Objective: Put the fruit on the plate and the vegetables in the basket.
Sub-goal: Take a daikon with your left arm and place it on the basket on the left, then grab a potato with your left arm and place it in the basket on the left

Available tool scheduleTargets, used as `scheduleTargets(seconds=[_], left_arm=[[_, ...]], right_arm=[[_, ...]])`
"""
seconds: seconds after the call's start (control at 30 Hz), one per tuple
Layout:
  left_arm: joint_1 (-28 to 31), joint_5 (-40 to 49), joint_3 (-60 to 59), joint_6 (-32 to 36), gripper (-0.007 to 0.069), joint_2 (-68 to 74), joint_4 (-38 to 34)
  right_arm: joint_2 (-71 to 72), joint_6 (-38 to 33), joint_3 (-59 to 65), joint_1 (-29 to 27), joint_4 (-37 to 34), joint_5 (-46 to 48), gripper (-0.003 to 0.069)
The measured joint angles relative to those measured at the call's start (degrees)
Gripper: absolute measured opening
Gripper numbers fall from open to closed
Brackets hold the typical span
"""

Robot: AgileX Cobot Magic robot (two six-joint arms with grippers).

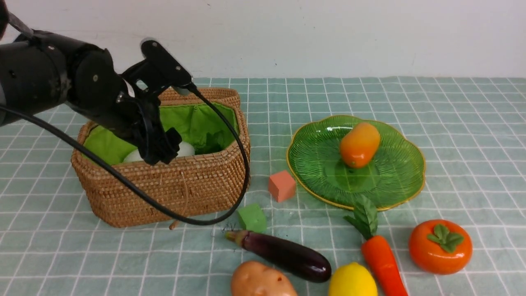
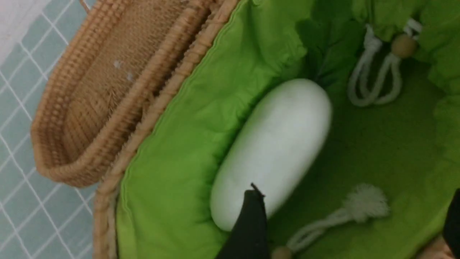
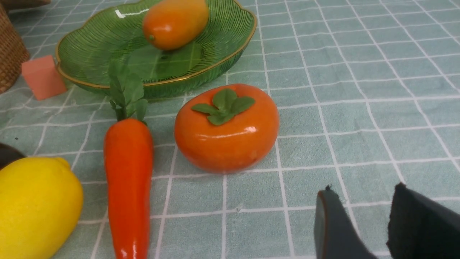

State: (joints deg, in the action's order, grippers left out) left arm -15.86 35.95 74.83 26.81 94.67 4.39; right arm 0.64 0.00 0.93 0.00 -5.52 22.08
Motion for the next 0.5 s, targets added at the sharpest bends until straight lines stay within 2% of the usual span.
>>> scheduleTargets(seconds=[0.07, 0.1, 0.13, 0.17, 0.2, 0.23, 0.33, 0.5], left_arm=[[0.0, 6.42, 0.0, 0.45, 0.0624, -2.81, -4.93], [0.0, 6.99, 0.0, 0.6, 0.0624, -3.1, -4.93], [0.0, 12.59, 0.0, 3.11, 0.0601, -5.44, -9.35], [0.0, 12.59, 0.0, 3.59, 0.0599, -5.44, -9.84], [-0.53, 20.01, 0.0, 9.46, 0.0584, -7.67, -13.7], [-0.64, 20.01, 0.0, 10.22, 0.0584, -7.67, -14.06], [-4.3, 31.09, 0.0, 22.72, 0.0577, -9.26, -18.84], [-13.89, 32.09, 0.0, 27.74, 0.0575, -7.49, -20.33]], right_arm=[[0.0, 0.0, 0.0, 0.0, 0.0, 0.0, 0.024], [0.0, 0.0, 0.0, 0.0, 0.0, 0.0, 0.024], [0.0, 0.0, 0.0, 0.0, 0.0, 0.0, 0.024], [0.0, 0.0, 0.0, 0.0, 0.0, 0.0, 0.024], [0.0, 0.0, 0.0, 0.0, 0.0, 0.0, 0.024], [0.0, 0.0, 0.0, 0.0, 0.0, 0.0, 0.024], [0.0, 0.0, 0.0, 0.0, 0.0, 0.0, 0.024], [0.0, 0.0, 0.0, 0.0, 0.0, 0.0, 0.024]])
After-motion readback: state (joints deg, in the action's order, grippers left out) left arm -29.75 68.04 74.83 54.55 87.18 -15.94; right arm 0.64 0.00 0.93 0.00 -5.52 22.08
